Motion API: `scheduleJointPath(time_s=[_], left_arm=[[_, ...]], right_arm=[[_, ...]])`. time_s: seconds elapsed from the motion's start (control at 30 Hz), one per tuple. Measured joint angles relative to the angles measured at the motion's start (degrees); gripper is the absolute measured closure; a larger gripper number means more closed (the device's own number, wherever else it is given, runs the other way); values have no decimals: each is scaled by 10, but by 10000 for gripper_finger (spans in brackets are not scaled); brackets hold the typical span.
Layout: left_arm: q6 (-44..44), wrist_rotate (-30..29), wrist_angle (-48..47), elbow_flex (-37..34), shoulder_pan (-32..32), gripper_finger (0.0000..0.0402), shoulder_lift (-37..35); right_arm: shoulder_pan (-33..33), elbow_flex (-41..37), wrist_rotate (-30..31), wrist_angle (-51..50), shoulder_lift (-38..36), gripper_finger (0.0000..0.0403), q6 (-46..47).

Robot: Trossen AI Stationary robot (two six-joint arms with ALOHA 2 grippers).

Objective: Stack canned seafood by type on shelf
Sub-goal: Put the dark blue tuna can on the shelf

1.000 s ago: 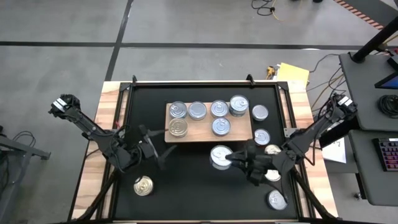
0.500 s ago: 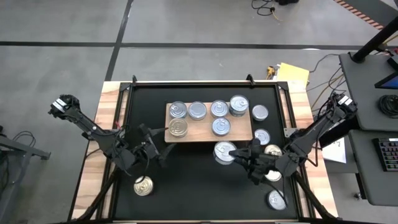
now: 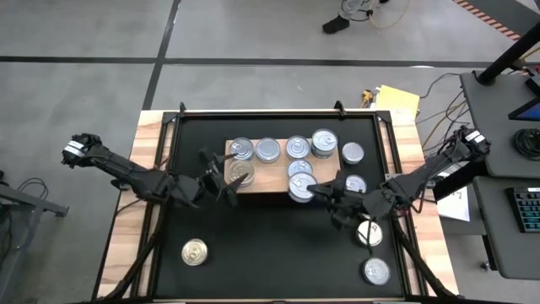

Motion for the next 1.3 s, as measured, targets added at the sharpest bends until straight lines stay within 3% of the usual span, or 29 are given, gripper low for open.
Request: scheduleJointPath(time_s=[0.17, 0.6, 0.73, 0.9, 1.1, 1.3], left_arm=[[-4, 6, 2, 0, 18, 96, -1], [30, -77, 1, 0, 20, 96, -1], [31, -110, -1, 0, 20, 96, -1], [31, -111, -14, 0, 20, 96, 0], [32, -118, -25, 0, 20, 96, 0], [31, -184, -25, 0, 19, 96, -1]], right_arm=[[-18, -25, -73, -8, -42, 276, 27], [-20, -70, -66, 44, -80, 276, 64], [-19, -70, -43, 67, -66, 276, 85], [-13, -62, -43, 84, -33, 276, 108], [-11, -21, -42, 113, 30, 276, 60], [-16, 25, -2, 113, 93, 269, 28]])
